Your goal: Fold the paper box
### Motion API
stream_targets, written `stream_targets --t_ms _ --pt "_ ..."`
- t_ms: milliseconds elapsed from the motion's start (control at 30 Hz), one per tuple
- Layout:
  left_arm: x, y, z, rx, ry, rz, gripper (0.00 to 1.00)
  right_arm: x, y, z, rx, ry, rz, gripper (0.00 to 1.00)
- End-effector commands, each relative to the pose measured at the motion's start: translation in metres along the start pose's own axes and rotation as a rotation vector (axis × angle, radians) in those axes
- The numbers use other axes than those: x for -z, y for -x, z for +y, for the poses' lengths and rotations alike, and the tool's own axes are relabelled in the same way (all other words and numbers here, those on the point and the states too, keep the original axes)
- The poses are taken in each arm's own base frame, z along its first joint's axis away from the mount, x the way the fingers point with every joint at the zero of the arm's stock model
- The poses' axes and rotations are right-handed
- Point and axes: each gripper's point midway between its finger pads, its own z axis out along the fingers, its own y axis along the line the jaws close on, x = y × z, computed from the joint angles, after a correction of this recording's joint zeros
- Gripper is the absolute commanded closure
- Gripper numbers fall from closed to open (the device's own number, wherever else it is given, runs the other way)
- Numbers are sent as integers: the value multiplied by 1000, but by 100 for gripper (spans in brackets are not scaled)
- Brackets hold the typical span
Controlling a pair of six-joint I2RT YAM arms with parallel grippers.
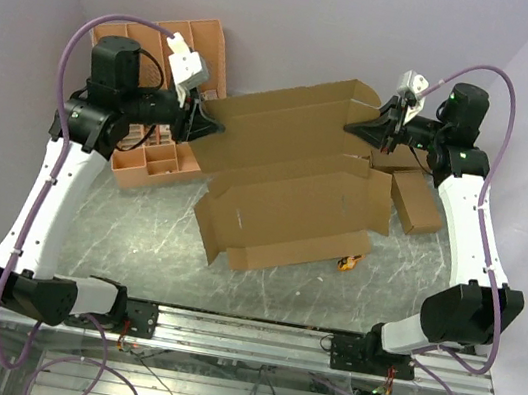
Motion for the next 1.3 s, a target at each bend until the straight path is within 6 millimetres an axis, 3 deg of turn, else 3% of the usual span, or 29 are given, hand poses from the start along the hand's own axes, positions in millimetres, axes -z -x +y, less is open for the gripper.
stream_targets --t_ms 0,67,300,400,467,567,667,800,900,1100,1267 --pt "-2 7 -2 -37 -16 -4 75 1 9 0 20 13 -18 100" --pt "-2 8 -2 -43 -26 -5 91 1 8 0 22 11 -16 100" --pt "1 9 -2 -63 15 -36 93 1 4 -4 14 -16 -5 97" --pt "1 4 -1 -63 39 -45 93 3 0 -6 9 -39 4 80" --pt "2 2 0 -65 53 -56 93 5 1 -5 11 -57 11 57" --pt "6 4 -3 -89 73 -73 93 12 2 0 33 -88 27 31" --pt "11 4 -6 -124 90 -81 93 32 7 4 51 -139 14 18" --pt "18 6 -13 -168 103 -98 93 80 8 0 -17 -225 -30 16" --pt "22 6 -19 -185 99 -107 93 103 -5 -4 -66 -301 -25 16" --pt "25 8 -28 -195 79 -131 93 109 -39 -6 -168 -360 18 15" --pt "29 15 -30 -204 116 -194 93 109 -52 -4 -231 -347 32 11"
